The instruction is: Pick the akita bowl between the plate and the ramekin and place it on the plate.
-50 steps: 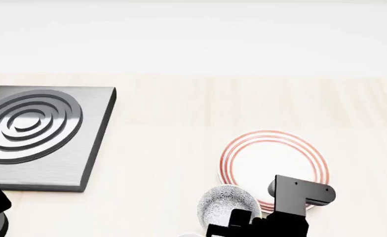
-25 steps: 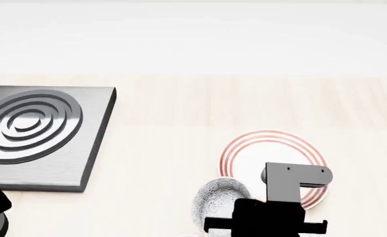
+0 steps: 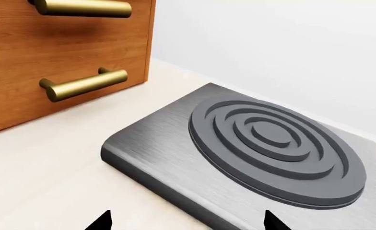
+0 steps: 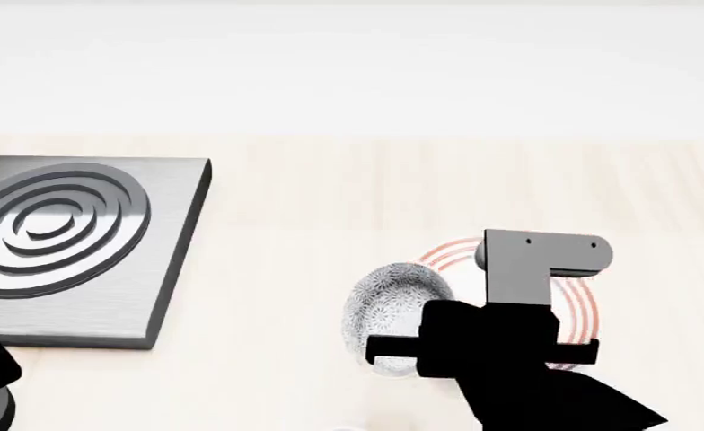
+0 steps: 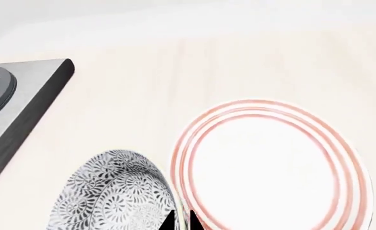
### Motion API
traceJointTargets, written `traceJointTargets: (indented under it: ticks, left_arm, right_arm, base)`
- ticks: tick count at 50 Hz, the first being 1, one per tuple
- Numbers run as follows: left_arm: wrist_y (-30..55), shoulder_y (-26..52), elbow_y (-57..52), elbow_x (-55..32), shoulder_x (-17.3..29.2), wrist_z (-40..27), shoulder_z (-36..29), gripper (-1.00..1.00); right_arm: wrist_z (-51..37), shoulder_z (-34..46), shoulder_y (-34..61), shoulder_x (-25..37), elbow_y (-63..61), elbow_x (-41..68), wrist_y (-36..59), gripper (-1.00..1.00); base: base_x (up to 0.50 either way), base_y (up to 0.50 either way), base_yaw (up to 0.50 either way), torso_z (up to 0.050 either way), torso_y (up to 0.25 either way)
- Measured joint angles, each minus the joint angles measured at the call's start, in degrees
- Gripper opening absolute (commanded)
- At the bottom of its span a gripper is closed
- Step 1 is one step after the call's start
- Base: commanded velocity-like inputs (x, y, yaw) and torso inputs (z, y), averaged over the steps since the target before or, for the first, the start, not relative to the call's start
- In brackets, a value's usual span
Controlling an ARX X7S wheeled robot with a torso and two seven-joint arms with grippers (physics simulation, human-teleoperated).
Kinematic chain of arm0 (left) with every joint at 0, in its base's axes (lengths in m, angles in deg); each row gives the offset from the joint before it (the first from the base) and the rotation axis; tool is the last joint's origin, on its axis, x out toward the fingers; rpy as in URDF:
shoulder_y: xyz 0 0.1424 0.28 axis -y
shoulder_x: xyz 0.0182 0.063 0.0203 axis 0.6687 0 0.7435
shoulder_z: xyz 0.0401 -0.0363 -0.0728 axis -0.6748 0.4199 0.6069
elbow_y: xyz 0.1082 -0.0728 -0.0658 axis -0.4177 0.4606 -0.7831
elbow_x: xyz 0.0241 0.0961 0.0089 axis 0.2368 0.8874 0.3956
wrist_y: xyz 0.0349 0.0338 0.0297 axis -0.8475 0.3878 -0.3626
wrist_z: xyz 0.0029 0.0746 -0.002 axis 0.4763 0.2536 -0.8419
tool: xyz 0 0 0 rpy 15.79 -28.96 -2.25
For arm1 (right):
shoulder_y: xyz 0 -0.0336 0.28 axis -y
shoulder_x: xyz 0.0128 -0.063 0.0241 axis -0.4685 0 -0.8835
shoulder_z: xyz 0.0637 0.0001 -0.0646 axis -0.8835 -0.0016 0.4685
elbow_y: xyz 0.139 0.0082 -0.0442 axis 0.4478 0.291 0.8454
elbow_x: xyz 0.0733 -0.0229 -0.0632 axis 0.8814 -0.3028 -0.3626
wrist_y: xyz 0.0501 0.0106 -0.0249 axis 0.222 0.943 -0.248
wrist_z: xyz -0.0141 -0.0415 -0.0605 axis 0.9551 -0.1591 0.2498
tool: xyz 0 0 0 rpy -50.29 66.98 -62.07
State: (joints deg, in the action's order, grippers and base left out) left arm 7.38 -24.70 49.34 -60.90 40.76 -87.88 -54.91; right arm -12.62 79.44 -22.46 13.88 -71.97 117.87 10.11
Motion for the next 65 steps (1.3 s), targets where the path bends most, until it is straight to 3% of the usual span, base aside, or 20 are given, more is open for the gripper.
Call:
traceJointTargets:
  ticks: [29, 65]
  left_arm:
    - [-0.1, -0.1, -0.2, -0.4, 0.2, -0.3, -0.2, 1.00]
    - [-0.1, 0.0, -0.1, -0.8, 0.4, -0.4, -0.6, 1.00]
  right_arm:
    - [1.2, -0.3, 14.3, -0.4, 14.6, -1.4, -1.6, -1.00]
    - [7.3, -0.7, 31.8, -2.9, 55.5, -7.4, -19.7, -1.00]
  base:
    - [0.00, 0.00, 0.00, 0.000, 0.000]
    - [0.00, 0.00, 0.00, 0.000, 0.001]
